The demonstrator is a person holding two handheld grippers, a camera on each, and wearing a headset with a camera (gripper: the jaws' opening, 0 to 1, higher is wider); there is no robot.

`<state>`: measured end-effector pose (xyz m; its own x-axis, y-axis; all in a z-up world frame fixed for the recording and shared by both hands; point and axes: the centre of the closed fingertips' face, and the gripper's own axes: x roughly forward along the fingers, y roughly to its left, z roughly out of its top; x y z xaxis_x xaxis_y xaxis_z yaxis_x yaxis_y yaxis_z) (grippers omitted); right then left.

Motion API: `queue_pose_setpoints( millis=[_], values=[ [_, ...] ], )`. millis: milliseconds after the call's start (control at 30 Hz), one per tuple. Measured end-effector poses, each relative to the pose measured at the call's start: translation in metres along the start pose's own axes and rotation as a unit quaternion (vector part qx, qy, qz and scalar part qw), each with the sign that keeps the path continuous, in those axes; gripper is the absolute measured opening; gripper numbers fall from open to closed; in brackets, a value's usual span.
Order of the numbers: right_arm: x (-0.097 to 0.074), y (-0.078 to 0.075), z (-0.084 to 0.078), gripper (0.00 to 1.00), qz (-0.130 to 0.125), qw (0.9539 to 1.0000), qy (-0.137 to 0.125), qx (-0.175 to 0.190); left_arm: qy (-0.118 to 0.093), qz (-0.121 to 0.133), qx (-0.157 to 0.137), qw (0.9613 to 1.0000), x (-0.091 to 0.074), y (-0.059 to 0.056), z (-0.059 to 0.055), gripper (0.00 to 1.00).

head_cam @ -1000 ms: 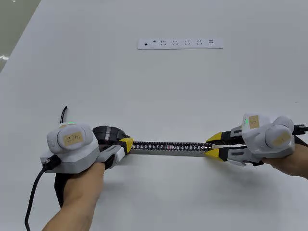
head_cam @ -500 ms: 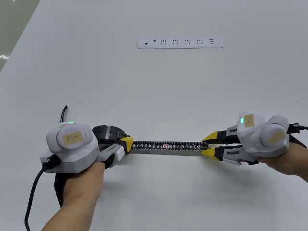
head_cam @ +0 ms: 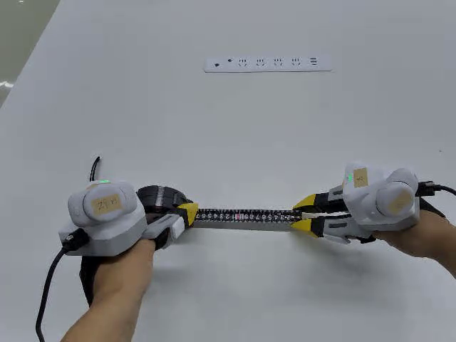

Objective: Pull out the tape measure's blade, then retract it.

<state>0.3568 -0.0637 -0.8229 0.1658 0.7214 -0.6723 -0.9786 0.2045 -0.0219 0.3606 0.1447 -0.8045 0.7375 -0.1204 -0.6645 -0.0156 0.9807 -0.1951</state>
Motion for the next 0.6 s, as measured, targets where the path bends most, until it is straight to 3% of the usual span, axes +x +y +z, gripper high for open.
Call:
queue_pose_setpoints(
  millis=[600],
  values=[
    [0.012,0.005,0.011,0.12,0.008,1.0,-0.006,0.001,0.002,-0.003,-0.002,1.0,0.0,0.001,0.0,0.61]
  ],
)
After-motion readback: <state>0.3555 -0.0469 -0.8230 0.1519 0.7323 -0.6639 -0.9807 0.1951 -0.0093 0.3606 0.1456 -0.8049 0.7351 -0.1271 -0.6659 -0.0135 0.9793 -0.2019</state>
